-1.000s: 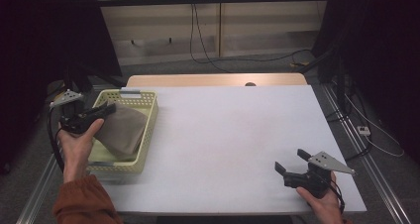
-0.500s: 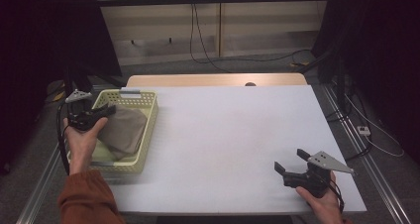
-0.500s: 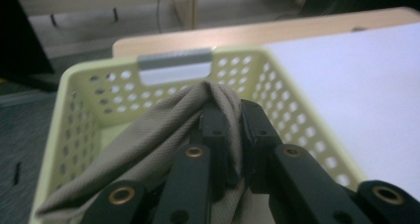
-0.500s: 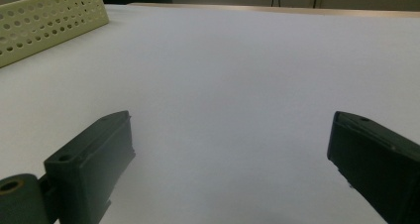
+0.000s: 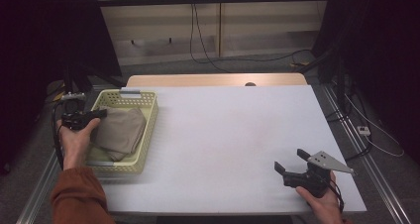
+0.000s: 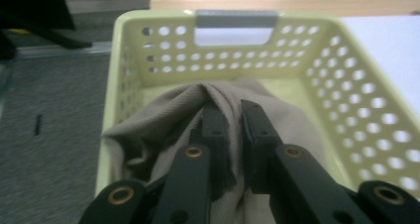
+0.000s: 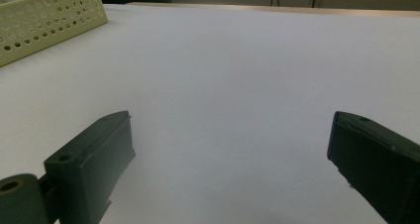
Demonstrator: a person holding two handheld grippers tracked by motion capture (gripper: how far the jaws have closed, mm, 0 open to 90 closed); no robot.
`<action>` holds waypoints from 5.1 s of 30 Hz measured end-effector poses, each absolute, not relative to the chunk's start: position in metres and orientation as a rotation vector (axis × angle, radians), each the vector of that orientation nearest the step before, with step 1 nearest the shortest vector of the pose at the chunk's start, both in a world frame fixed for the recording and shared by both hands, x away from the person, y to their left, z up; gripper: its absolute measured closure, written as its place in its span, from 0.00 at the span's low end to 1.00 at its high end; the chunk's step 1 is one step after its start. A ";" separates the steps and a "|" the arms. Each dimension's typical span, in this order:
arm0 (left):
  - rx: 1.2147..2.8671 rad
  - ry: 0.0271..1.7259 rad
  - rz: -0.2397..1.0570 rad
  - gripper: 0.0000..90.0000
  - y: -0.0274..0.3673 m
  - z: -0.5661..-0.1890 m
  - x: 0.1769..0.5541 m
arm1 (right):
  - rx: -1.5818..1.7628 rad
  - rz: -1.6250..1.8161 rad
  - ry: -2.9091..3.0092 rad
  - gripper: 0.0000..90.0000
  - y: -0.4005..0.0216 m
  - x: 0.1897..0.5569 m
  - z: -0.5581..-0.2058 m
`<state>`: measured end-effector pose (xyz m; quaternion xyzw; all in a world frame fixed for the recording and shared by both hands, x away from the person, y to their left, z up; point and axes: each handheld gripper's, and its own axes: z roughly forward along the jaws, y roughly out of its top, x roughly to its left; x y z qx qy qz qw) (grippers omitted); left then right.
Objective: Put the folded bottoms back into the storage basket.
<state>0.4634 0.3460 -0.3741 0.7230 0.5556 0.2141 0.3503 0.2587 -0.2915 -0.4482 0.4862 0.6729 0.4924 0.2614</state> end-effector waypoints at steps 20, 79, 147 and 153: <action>1.992 1.578 0.589 0.90 0.334 -0.396 0.480 | 1.316 1.333 1.820 0.04 -0.292 0.259 -0.448; 2.051 1.607 0.513 0.75 0.339 -0.411 0.483 | 1.322 1.333 1.816 0.04 -0.292 0.259 -0.448; 2.246 1.621 0.399 0.99 0.311 -0.426 0.492 | 1.330 1.332 1.811 0.04 -0.293 0.260 -0.449; 2.251 1.614 0.408 1.00 0.310 -0.427 0.493 | 1.323 1.326 1.815 0.04 -0.293 0.259 -0.449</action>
